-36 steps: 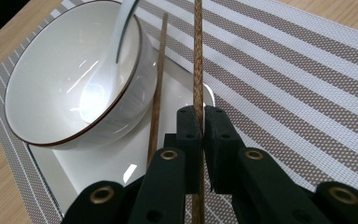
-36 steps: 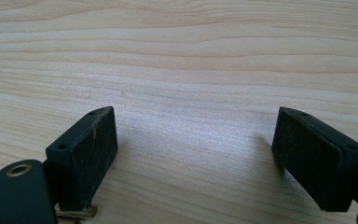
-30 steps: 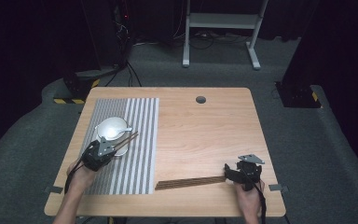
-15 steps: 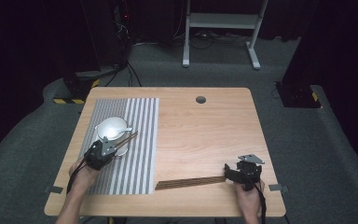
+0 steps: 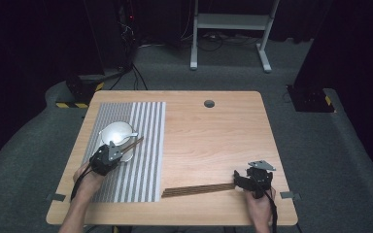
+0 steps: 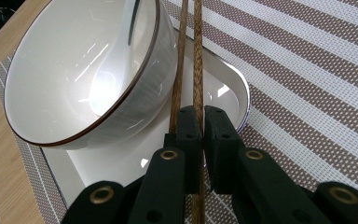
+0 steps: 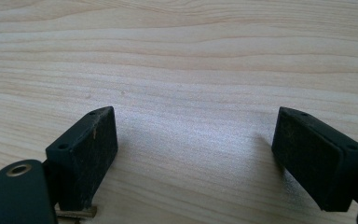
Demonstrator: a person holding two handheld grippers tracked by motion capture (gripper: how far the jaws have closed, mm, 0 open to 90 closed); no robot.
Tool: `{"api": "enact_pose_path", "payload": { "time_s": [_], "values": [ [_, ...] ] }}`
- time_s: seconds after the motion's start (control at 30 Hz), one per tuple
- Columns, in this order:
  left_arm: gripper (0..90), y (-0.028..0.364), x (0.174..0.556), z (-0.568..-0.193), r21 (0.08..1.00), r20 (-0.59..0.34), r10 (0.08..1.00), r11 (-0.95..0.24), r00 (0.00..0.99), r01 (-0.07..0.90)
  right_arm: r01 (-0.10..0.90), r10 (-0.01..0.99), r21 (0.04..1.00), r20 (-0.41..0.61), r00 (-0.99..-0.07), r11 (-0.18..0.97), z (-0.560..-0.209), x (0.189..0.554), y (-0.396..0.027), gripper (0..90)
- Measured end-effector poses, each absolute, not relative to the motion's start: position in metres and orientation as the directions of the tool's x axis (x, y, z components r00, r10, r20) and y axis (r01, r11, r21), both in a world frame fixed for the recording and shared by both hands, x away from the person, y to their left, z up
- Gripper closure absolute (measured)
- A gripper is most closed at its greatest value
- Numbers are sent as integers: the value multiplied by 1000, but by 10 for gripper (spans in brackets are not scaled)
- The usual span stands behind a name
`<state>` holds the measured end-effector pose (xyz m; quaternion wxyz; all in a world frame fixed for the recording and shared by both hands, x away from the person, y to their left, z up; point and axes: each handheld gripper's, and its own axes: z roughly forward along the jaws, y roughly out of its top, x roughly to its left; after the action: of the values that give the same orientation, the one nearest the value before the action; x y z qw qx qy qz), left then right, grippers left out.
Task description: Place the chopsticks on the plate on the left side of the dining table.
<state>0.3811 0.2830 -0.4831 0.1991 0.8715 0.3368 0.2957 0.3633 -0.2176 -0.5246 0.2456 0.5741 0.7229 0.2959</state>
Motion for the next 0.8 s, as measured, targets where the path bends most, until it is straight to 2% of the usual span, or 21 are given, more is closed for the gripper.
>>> {"api": "enact_pose_path", "payload": {
  "time_s": [0.8],
  "values": [
    [845,278,389,-491,529,384,705,-697,596,485,685,975,710,-15,-220,166,-525,363,-218,137]
  ]
}}
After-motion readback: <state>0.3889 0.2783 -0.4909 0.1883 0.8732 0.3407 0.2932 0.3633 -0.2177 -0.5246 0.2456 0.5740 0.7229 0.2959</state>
